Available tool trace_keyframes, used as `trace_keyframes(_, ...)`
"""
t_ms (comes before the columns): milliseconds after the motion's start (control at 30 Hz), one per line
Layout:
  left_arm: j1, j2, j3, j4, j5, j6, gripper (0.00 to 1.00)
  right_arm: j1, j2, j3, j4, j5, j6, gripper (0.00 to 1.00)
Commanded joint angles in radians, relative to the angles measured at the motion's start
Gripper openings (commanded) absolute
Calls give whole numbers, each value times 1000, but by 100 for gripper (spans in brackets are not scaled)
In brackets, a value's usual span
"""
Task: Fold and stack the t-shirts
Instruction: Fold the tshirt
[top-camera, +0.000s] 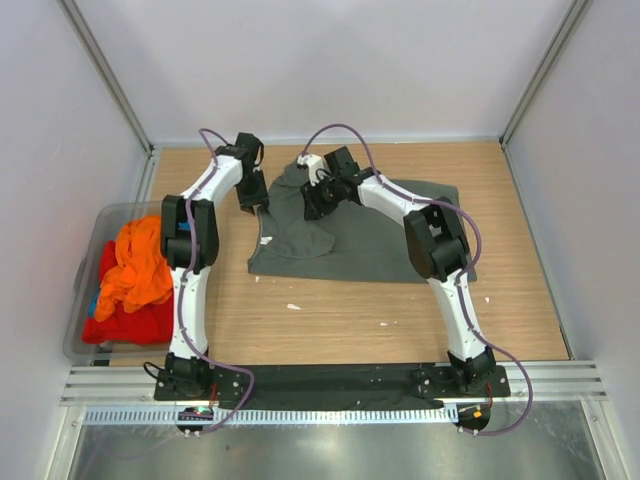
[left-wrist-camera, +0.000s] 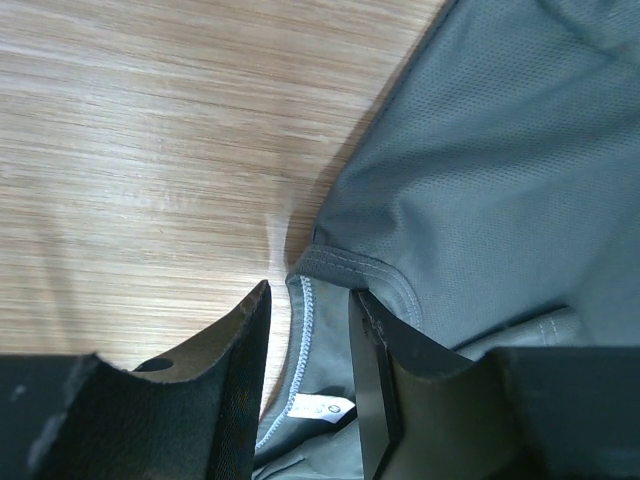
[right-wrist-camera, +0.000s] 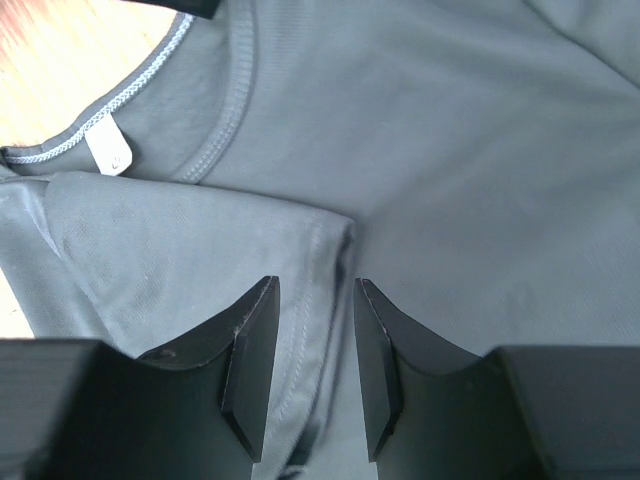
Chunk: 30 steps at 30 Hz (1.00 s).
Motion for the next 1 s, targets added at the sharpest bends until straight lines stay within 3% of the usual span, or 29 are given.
trace_keyframes(0,6,18,34,-19,-11,-8,38,18,16,50,30,18,-40,41)
trace_keyframes(400,4,29,41,-36,-20,-11,38,64,64,113,-9,126,-110,34)
trace_keyframes(433,6,29,42,-36,-20,-13,38,65,62,112,-3,129,-110,30)
trace_keyframes(467,6,32,42,-37,-22,-13,38,69,53,104,5,141,-113,17)
trace_keyframes(533,7,38,44,-39,-22,-15,38,78,38,74,45,161,-115,1)
trace_keyframes(733,7,41,44,-43,-19,-21,38,90,-60,-57,229,224,-133,1)
trace_keyframes(967,6,45,44,-43,-16,-25,38,110,-106,-111,301,258,-181,1)
